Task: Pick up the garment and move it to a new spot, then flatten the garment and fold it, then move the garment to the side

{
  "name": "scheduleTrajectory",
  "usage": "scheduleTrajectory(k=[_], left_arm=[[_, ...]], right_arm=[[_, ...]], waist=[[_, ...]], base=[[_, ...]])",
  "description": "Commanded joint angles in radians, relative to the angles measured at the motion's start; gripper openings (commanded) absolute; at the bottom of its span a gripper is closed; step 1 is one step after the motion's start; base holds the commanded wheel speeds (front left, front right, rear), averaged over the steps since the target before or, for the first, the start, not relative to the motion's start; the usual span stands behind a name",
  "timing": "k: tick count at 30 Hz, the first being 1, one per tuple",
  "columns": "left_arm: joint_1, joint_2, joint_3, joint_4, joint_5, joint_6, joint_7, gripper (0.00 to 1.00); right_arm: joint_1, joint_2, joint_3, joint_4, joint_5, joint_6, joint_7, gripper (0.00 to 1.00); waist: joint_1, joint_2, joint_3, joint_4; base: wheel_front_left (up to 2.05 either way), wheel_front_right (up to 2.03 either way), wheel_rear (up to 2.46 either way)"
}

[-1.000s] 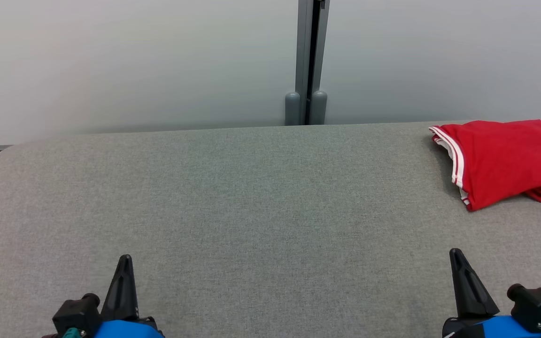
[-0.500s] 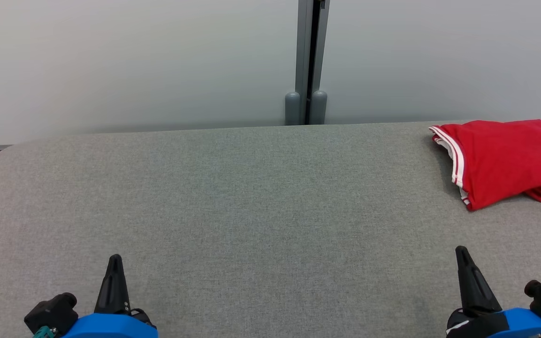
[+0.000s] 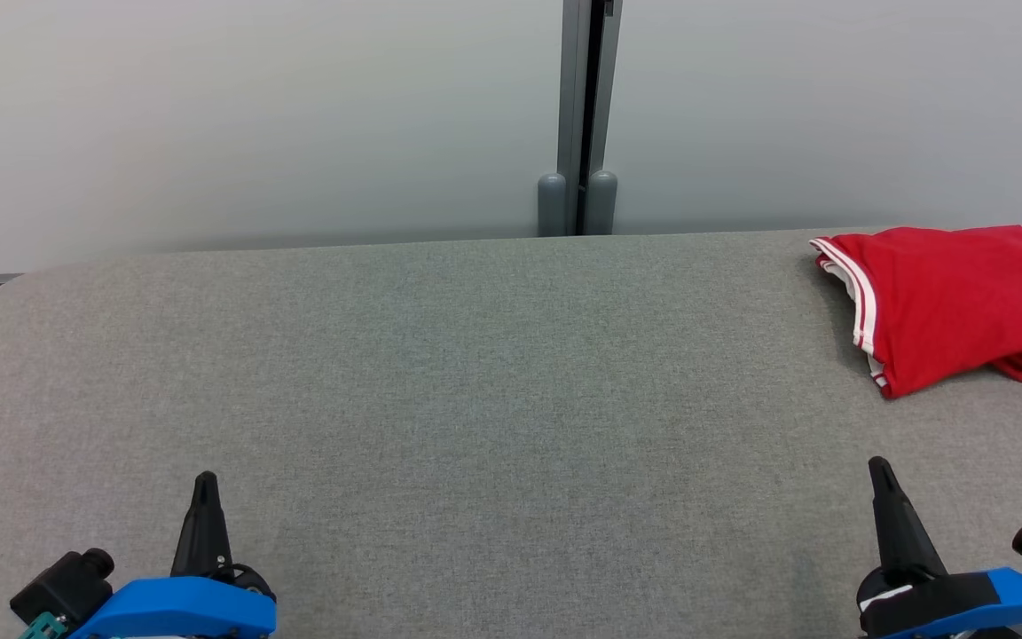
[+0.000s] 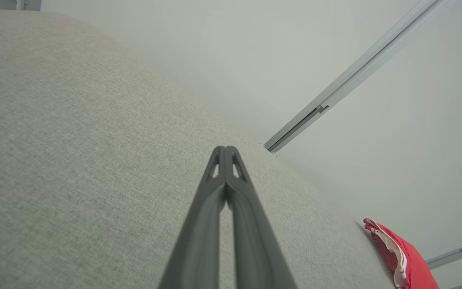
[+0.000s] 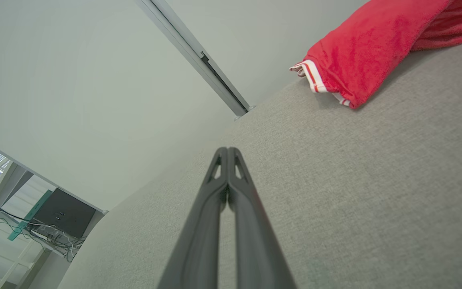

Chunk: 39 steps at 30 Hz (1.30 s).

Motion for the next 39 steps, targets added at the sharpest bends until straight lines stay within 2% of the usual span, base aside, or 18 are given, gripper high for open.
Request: scheduleTrajectory(k=[1, 39], left_arm=[[-0.034, 0.002, 0.007, -0.017, -0.027, -0.006, 0.005, 0.00], [-0.072, -0.004, 0.055, -0.027, -0.474, -0.030, 0.120, 0.00]], right_arm=[[-0.031, -0.006, -0.003, -0.009, 0.028, 0.000, 0.005, 0.00], [-0.087, -0.007, -0.027, 0.031, 0.477, 0.000, 0.098, 0.00]], waist=[[0.0000, 0.0000, 0.000, 0.000], [0.0000, 0.0000, 0.001, 0.000]], base=[[0.00, 0.00, 0.00], [0.00, 0.00, 0.00]])
